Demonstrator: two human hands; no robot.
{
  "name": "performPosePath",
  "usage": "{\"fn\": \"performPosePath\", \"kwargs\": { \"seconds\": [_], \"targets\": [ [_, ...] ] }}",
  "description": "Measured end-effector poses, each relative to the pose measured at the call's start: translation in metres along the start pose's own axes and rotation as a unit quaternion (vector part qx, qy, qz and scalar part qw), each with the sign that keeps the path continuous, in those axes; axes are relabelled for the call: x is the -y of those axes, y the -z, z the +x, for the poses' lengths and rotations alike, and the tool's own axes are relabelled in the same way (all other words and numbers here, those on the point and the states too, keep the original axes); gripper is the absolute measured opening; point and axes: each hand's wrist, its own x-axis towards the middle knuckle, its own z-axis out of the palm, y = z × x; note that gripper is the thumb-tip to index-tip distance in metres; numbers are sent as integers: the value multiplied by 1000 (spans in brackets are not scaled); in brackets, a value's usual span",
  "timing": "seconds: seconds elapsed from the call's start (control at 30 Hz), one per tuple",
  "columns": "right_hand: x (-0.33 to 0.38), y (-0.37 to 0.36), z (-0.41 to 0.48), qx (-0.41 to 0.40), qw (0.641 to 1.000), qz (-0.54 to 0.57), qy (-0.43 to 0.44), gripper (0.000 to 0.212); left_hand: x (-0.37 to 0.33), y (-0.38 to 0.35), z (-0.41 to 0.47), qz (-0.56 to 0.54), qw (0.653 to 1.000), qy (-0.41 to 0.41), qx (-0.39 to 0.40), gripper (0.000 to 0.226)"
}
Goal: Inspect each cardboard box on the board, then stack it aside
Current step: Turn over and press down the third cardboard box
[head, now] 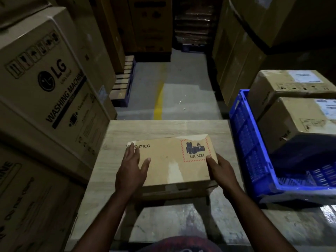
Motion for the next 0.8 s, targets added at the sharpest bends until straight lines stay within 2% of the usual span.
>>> {"fn": "performPosePath", "kwargs": {
  "seconds": [0.2,0.33,0.43,0.5,0.53,0.57,0.63,0.7,0.73,0.8],
  "targets": [
    [46,18,-15,-30,996,-25,77,29,-4,-7,3,-117,993,-2,-7,63],
    [72,15,-25,-34,987,-83,134,42,-4,-20,7,-198,980,12,-12,56],
    [83,0,-31,-5,982,-97,160,69,9,-18,14,-175,984,20,-2,52],
    [87,-11,-35,32,984,-91,148,93,11,-10,16,-145,989,8,10,50],
    [88,-15,-37,50,988,-64,134,98,5,-4,14,-154,988,2,18,52],
    [90,-19,-39,68,990,-25,121,94,-5,5,12,-177,984,-6,27,57],
    [93,-27,-45,94,987,-8,130,68,-30,28,4,-244,969,-36,35,68],
    [84,-37,-46,75,977,-129,151,52,-50,49,-3,-302,949,-66,54,79],
    [76,-42,-44,49,970,-185,151,53,-57,60,-7,-325,940,-75,68,80],
    [60,-45,-39,-11,965,-229,128,64,-58,75,-11,-353,928,-83,89,79]
  ]
}}
